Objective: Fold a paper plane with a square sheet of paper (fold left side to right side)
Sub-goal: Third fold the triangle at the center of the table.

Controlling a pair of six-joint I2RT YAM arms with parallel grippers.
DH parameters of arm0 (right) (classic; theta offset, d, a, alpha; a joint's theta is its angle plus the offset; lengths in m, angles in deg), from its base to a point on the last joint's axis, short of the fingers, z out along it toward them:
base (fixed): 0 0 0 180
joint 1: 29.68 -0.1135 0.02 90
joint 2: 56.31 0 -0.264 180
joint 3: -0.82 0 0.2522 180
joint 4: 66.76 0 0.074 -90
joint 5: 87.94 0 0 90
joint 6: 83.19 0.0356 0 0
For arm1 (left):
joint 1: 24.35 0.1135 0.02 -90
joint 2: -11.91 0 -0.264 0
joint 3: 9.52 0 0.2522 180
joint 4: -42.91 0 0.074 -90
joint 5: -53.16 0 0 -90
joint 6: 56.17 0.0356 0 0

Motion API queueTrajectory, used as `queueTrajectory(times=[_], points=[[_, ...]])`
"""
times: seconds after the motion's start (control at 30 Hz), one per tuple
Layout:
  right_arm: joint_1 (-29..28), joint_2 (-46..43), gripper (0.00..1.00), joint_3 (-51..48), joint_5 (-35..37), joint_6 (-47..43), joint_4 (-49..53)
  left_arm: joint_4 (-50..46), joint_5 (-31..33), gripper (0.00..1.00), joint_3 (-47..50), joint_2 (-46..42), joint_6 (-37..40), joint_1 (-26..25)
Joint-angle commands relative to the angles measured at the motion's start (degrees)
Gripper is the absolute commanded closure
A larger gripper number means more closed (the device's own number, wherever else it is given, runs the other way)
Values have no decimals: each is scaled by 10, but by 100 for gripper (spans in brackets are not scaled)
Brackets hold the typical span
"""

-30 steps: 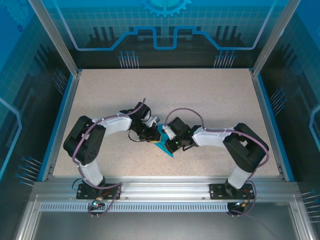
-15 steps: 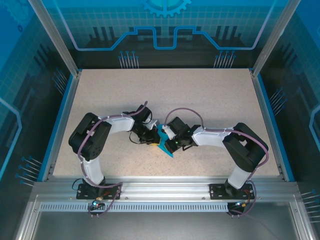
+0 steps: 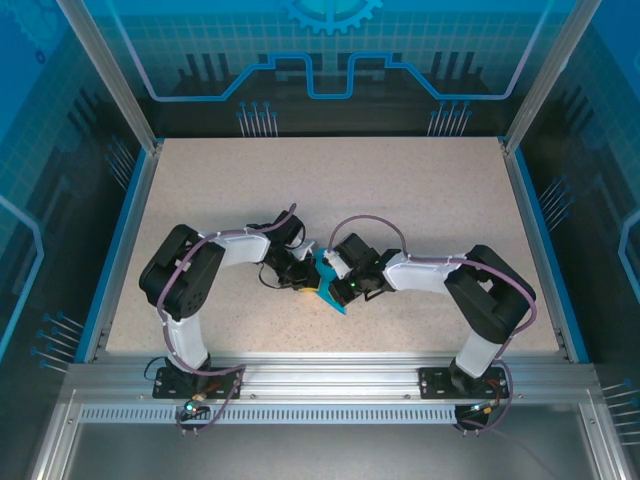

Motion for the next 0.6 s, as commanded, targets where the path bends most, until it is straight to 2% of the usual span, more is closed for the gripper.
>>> queueTrajectory(times=[0.0, 0.13, 0.37, 0.5, 0.57], points=[[1, 12, 88, -3, -7, 13, 38, -37, 53, 91, 13, 18, 2, -10], [19, -18, 76, 0, -8, 31, 34, -40, 62, 92, 14, 26, 1, -14], [36, -91, 65, -1, 35, 45, 95, -39, 64, 92, 12, 33, 0, -16], [36, -148, 65, -15, 16, 78, 124, -42, 65, 92, 10, 28, 2, -17], [34, -167, 72, -29, -16, 119, 117, -44, 66, 92, 10, 27, 2, -17]])
